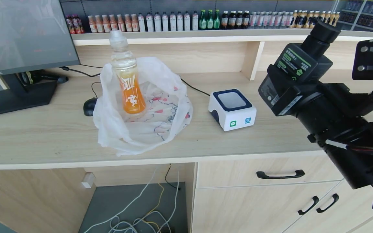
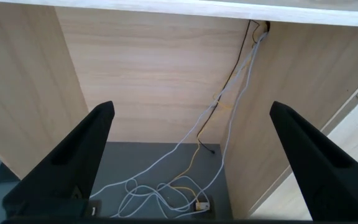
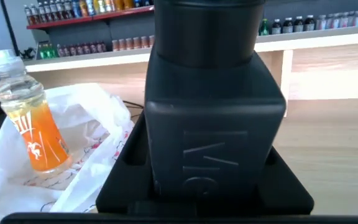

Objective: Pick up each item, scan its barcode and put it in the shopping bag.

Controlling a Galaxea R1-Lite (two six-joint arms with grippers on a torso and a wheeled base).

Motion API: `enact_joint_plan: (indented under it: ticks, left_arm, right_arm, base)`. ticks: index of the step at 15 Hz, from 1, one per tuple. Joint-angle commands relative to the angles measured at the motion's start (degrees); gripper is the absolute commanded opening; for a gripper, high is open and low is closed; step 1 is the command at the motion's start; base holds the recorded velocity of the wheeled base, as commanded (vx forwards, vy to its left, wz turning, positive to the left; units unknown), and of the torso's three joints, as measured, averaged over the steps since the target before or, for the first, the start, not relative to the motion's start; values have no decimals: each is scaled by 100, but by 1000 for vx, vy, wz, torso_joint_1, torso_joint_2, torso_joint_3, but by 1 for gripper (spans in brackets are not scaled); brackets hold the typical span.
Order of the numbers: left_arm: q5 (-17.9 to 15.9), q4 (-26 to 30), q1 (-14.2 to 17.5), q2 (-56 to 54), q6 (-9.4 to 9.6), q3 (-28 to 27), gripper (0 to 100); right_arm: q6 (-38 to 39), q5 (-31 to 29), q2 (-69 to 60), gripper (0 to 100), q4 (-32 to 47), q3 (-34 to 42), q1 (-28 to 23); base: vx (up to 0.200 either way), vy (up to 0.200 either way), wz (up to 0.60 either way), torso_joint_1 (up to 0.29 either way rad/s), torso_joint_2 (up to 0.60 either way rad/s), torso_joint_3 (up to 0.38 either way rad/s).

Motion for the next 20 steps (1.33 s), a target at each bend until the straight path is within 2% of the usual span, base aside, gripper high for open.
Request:
enact_joint_plan:
  ticks: [1, 4, 7, 11, 12, 18, 20]
  left_arm:
    - [-1, -8, 2, -2, 2, 0, 100]
    - [-1, -8, 2, -2, 2, 0, 100]
    - [-1, 1, 2, -2, 2, 0, 100]
    - [-1, 1, 2, -2, 2, 0, 100]
    - [-1, -8, 2, -2, 2, 0, 100]
    - [-1, 1, 2, -2, 2, 0, 100]
    - [-1, 1, 2, -2, 2, 0, 100]
  right_arm:
    - [-289, 64, 289, 0, -10, -316, 191]
    - [-1028, 126, 816, 0, 16, -1309, 226]
    - [-1590, 170, 1186, 0, 210, -1863, 139]
    - [-2522, 609, 1388, 0, 192, -1916, -160]
    - [-2750, 935, 1520, 0, 157, -1924, -222]
    - [-3172, 1699, 1950, 0, 16, -2144, -767]
    - [-3436, 2288, 2021, 0, -89, -2153, -916]
  base:
    - [0, 0, 0, 0, 0, 0]
    - [0, 0, 0, 0, 0, 0]
    - [0, 0, 0, 0, 0, 0]
    - [0, 0, 0, 0, 0, 0]
    - [0, 0, 0, 0, 0, 0]
    - [0, 0, 0, 0, 0, 0]
    - [0, 0, 0, 0, 0, 0]
